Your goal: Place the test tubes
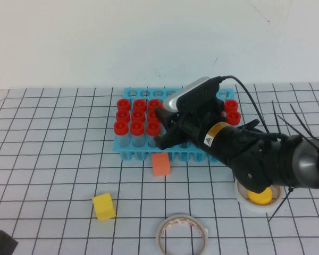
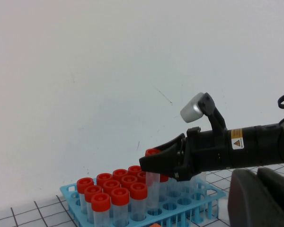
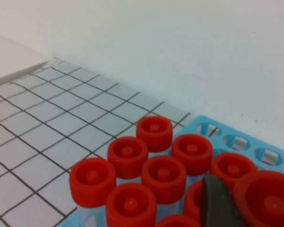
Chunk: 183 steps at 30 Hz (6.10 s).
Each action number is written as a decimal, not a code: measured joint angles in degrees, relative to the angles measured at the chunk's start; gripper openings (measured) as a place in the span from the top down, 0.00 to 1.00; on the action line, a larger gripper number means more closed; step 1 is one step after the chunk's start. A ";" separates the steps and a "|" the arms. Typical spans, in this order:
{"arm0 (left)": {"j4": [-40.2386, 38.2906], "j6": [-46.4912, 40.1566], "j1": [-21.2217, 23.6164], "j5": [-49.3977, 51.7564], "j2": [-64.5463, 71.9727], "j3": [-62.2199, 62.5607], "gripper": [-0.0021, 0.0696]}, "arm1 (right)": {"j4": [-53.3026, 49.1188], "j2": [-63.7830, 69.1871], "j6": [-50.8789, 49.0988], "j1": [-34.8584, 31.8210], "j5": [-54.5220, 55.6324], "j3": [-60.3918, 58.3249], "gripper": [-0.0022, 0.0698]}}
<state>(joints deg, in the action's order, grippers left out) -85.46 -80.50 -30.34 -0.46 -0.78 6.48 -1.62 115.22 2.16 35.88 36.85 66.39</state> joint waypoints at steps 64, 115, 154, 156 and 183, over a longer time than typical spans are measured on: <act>0.00 0.00 0.00 0.00 0.00 0.00 0.97 | -2.61 0.15 -1.76 0.00 -3.31 0.51 0.58; 0.00 0.00 0.00 0.00 0.00 0.00 0.97 | 2.05 -51.71 -4.18 0.10 -23.49 -23.38 0.97; 0.00 0.00 0.00 0.00 0.00 0.00 0.97 | 1.16 -95.45 0.10 0.10 -23.97 -65.21 0.97; 0.00 0.00 0.00 0.00 0.00 0.00 0.97 | 3.14 -96.87 0.10 -0.14 -22.91 -67.53 0.97; 0.00 0.00 0.00 0.00 0.00 0.00 0.97 | 4.77 -115.98 -3.43 -37.51 -55.28 -67.79 0.97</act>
<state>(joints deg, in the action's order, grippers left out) -85.46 -80.50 -30.34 -0.46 -0.78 6.48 3.15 -0.76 -1.26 -1.63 -18.43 -1.40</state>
